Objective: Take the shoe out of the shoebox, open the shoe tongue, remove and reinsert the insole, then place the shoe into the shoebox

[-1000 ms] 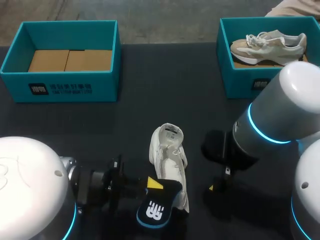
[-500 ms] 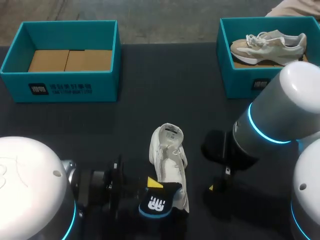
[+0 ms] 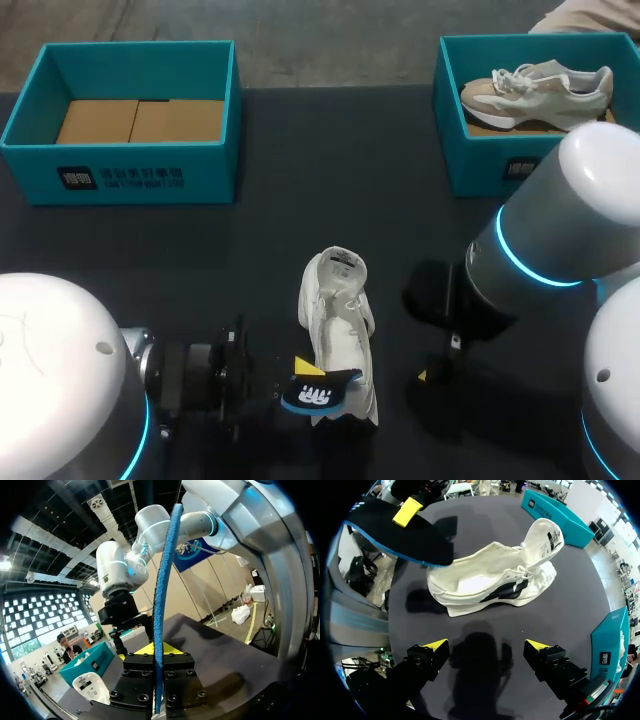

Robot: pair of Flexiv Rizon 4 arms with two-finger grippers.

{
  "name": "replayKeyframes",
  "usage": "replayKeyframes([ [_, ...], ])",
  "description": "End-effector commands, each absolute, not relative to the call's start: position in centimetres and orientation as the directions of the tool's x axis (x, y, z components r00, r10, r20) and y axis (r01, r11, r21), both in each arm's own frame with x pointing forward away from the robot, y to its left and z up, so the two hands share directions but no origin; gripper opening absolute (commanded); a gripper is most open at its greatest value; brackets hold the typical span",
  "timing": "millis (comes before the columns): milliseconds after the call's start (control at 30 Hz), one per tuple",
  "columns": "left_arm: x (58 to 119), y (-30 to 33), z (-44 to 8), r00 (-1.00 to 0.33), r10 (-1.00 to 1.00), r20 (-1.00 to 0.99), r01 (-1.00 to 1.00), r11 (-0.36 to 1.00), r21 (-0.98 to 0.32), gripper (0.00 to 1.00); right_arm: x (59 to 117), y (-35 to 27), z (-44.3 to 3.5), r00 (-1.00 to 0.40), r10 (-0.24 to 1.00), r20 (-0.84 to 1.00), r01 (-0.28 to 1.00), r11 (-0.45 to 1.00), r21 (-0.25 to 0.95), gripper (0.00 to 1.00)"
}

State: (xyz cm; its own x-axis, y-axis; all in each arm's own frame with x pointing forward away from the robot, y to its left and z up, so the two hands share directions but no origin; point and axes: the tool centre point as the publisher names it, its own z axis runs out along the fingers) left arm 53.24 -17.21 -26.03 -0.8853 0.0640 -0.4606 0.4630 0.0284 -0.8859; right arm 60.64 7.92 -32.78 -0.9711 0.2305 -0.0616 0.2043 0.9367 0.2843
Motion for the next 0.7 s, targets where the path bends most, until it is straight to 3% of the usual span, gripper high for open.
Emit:
replayKeyframes([
  [33, 53.7, -18.2, -27.0, -0.886, 0.058, -0.459, 0.461, 0.033, -0.887, 0.0, 60.5, 7.9, -32.9, -0.971, 0.232, -0.063, 0.205, 0.936, 0.286, 1.0],
  [700, 55.4, -17.5, -28.8, -0.875, 0.039, -0.482, 0.483, 0.103, -0.87, 0.0, 60.5, 7.9, -32.9, -0.971, 0.232, -0.063, 0.205, 0.936, 0.286, 1.0],
])
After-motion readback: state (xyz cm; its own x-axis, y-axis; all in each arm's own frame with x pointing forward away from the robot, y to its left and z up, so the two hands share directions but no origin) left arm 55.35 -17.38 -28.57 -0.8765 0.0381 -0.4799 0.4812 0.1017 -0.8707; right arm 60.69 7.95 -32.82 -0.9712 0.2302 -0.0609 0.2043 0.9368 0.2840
